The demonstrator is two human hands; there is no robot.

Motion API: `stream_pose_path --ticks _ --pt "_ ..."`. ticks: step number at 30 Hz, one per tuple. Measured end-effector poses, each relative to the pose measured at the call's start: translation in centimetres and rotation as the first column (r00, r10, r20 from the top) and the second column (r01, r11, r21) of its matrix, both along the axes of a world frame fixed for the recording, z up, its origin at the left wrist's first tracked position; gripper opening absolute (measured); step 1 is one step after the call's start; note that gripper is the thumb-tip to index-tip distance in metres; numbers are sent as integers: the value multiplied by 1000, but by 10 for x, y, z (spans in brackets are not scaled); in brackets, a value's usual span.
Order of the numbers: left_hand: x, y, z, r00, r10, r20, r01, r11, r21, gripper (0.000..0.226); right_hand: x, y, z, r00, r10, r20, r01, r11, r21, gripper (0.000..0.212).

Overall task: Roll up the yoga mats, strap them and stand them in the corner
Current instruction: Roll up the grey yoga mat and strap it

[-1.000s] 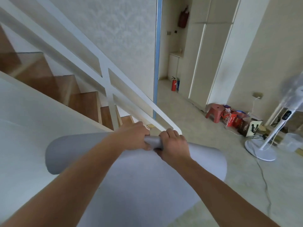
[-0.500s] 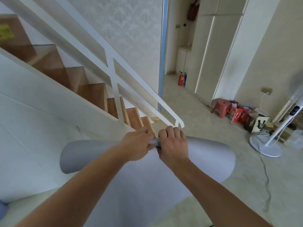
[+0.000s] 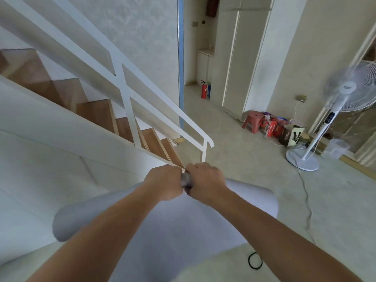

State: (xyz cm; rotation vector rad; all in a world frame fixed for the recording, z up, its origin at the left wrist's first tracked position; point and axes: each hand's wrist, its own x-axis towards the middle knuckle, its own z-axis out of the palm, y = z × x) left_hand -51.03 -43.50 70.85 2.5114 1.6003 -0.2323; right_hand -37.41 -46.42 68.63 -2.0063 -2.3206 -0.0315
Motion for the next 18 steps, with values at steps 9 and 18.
stream_pose_path --ticks 9,18 --pt "-2 -10 -3 967 -154 -203 213 926 312 43 7 9 15 966 -121 -229 45 949 -311 12" --pt "-19 5 41 994 -9 113 55 911 -408 36 -13 -15 -8 999 25 -22 -18 965 263 42"
